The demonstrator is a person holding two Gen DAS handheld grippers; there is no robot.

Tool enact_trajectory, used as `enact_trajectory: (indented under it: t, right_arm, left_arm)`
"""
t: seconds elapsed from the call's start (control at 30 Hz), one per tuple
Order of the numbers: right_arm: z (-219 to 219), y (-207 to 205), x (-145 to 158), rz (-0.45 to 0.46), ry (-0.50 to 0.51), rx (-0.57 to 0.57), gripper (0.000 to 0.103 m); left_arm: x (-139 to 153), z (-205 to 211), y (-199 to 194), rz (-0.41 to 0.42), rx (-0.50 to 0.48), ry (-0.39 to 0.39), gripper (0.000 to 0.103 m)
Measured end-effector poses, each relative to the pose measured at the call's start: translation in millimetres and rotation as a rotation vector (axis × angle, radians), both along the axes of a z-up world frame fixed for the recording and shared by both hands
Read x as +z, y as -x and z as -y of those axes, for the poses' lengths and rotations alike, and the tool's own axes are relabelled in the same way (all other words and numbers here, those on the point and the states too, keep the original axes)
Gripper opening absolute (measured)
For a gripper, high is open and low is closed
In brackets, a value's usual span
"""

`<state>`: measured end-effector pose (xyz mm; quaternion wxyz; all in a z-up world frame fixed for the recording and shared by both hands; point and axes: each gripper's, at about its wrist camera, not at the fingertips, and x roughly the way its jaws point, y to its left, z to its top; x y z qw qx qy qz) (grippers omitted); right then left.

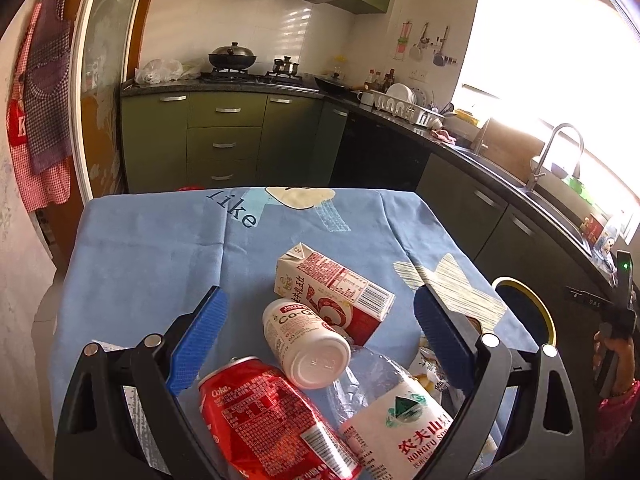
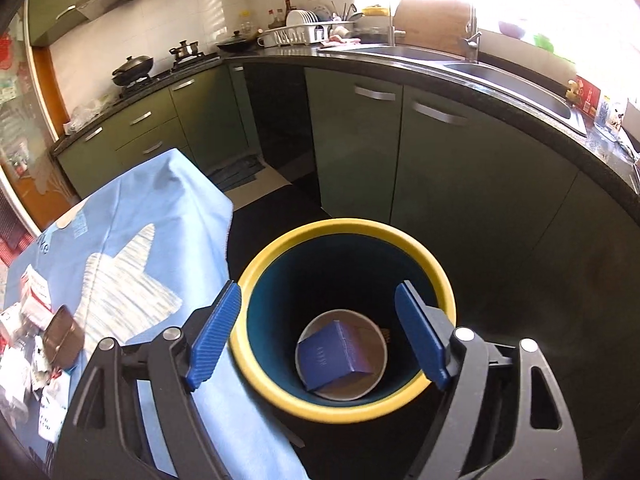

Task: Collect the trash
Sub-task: 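Carry the purple box with the right gripper over the bin and release, then reach the left gripper to the clear water bottle and grasp it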

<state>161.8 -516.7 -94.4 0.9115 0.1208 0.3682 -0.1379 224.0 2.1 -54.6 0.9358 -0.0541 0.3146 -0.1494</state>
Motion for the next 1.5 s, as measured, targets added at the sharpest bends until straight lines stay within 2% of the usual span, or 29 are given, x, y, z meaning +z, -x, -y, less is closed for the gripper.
enact_trajectory:
  t: [0.13, 0.3, 0.57, 0.73, 0.9, 0.97, 1.17, 1.37, 1.5]
  right_arm:
    - [1.0, 11.9, 1.1, 0.031, -0.028, 0.018, 0.077]
    - [2.5, 22.1, -3.8, 0.064, -0.067, 0.036, 0.077]
    - [1.4, 21.1, -19.0, 0.075, -0.153, 0.09, 0.077]
    - [0.1, 21.8, -22.9, 0.083, -0.176, 0.119, 0.077]
    - [0.3, 22.3, -27.0, 0.087, -0.198, 0.133, 0.077]
    - [1.1, 21.8, -29.8, 0.082, -0.205, 0.135, 0.077]
    - [3.6, 20.7, -35.5, 0.082, -0.232, 0.142, 0.077]
    - [4.4, 16.9, -44.0, 0.071, -0.256, 0.153, 0.077]
    - [4.7, 15.7, -47.9, 0.067, -0.27, 0.158, 0.077]
  left_arm:
    - [11.9, 14.6, 17.4, -0.019, -0.023, -0.043, 0.093]
    - [21.3, 34.4, 43.9, -0.082, -0.035, -0.085, 0.094]
    - [-1.6, 78.6, 82.5, -0.128, -0.033, -0.165, 0.095]
    - [-20.7, 95.5, 81.0, -0.173, -0.04, -0.202, 0.095]
    - [-19.3, 103.2, 61.2, -0.202, -0.02, -0.263, 0.094]
    - [-20.1, 106.4, 48.7, -0.25, -0.027, -0.284, 0.092]
    - [-29.1, 109.5, 11.5, -0.479, -0.083, -0.295, 0.078]
    - [-38.8, 108.1, -8.6, -0.622, -0.085, -0.321, 0.071]
    - [-51.5, 103.6, -18.4, -0.722, -0.067, -0.305, 0.069]
